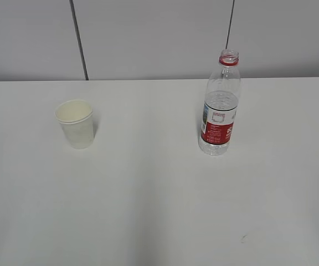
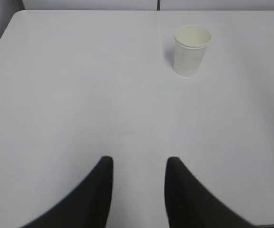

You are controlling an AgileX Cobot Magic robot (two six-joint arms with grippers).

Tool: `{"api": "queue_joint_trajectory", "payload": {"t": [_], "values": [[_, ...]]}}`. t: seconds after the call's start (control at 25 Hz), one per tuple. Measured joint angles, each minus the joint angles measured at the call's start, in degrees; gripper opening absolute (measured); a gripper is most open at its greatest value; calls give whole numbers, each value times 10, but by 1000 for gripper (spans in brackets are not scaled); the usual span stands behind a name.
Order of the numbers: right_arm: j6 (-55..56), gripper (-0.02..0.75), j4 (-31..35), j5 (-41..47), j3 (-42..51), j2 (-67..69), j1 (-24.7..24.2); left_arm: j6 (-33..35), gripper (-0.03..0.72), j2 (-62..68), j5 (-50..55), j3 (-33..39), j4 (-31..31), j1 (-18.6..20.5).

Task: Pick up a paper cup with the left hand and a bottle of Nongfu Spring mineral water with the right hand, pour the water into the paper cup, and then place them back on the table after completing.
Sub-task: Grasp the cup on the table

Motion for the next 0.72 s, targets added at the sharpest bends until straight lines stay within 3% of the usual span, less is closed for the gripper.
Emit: {"api": "queue_joint_trajectory", "payload": {"t": [0.72], "values": [[0, 587, 0, -21, -8, 0, 0, 0, 240, 0, 0, 0, 0, 0]]}}
